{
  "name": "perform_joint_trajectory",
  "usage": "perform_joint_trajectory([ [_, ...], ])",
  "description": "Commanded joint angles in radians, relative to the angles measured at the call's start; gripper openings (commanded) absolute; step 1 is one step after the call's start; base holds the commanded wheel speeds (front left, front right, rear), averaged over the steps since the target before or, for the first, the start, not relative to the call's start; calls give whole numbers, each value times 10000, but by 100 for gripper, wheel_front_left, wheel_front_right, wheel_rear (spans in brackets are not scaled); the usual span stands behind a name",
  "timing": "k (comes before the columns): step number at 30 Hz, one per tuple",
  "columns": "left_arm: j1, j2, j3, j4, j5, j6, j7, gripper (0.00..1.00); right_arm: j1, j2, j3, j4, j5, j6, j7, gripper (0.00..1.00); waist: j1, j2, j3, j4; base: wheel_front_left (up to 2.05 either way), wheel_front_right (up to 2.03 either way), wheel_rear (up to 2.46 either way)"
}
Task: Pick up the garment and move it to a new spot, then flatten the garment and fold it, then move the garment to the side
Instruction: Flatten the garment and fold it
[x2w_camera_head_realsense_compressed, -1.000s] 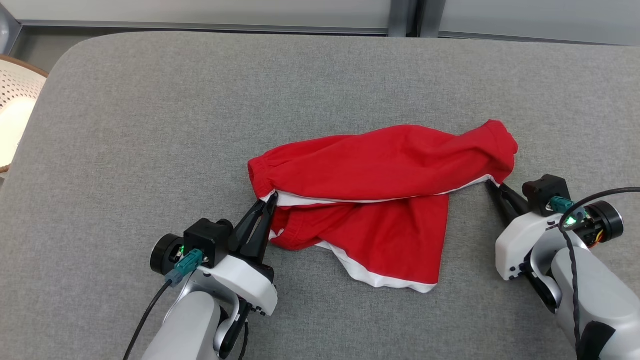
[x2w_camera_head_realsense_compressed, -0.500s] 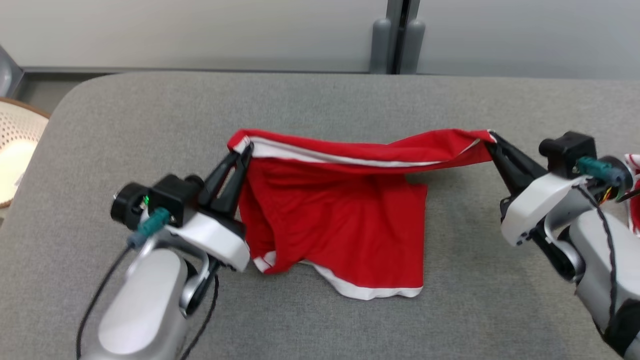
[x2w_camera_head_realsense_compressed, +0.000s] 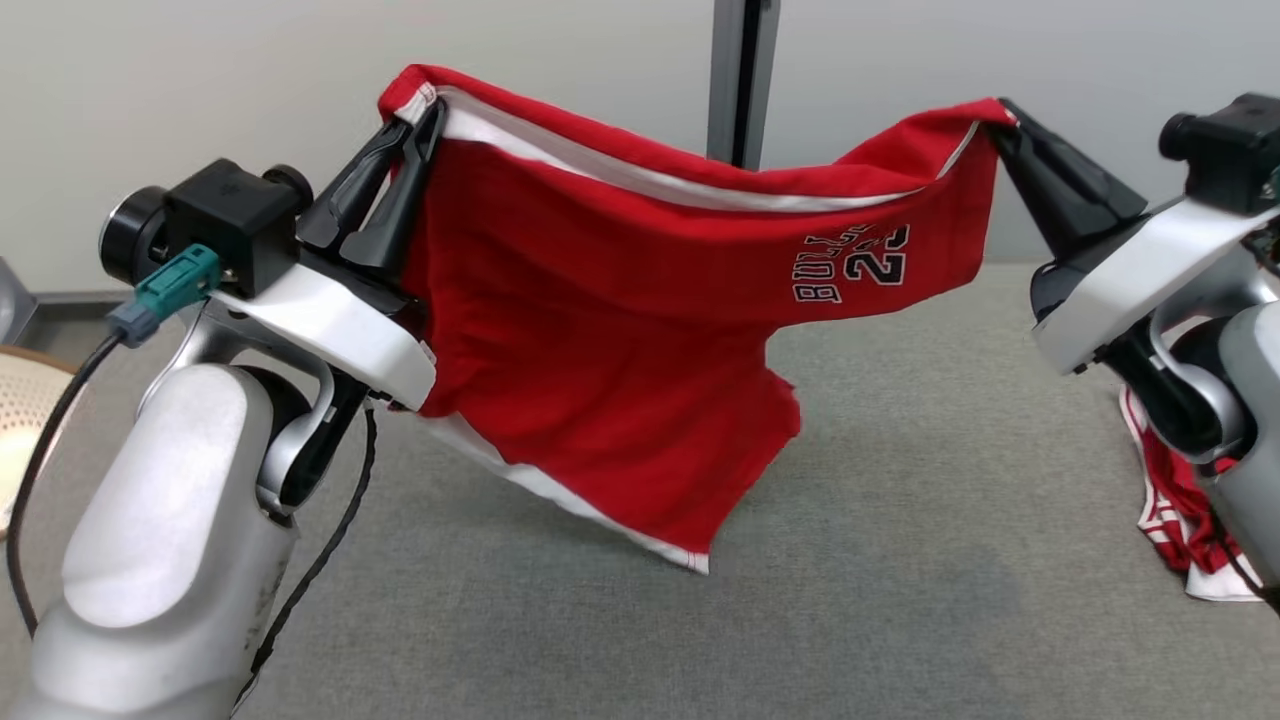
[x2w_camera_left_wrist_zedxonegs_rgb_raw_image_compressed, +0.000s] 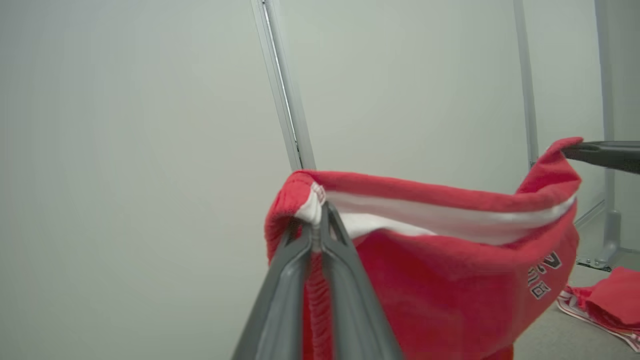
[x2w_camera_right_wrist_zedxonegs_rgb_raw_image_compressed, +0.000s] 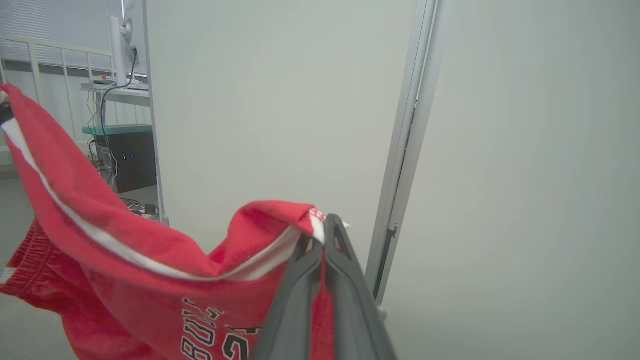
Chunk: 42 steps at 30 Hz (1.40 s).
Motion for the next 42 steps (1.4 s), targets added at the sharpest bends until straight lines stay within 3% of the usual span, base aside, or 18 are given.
perform_joint_trajectory([
  [1,-55,63,72,-165,-133,38,120,0,81,-52,-159,-160,-10,-5,131,0,0,0,-212,-160,0,0,0],
  [11,520,244,613,-2085,-572,619,574,0,1297,244,-2151,-1608,-1312,-5,1081,0,0,0,-238,-460,0,0,0],
  [17,259,392,451,-2291,-775,508,1115,0,1300,602,-2677,-2072,-1803,-5,1422,0,0,0,154,-619,0,0,0],
  [22,-810,579,466,-1878,-1024,312,1574,0,-31,755,-2766,-2142,-2294,-5,1743,0,0,0,1438,-815,0,0,0],
  [28,-3330,865,547,96,-903,92,1125,0,-3046,1314,-2345,-391,-3340,-5,916,0,0,0,3085,-1122,0,0,0],
  [33,-5941,817,506,2856,-258,63,-366,0,-5647,2374,-2843,2381,-4503,-14,-986,0,0,0,4075,-1326,0,0,0],
  [37,-6977,600,370,4272,-148,26,-1369,0,-6384,2915,-3022,3776,-5136,-14,-2280,0,0,0,4361,-1359,0,0,0],
  [42,-6908,280,-111,5465,26,10,-2218,0,-5894,3473,-2666,5080,-5235,-13,-3065,0,0,0,4427,-1314,0,0,0],
])
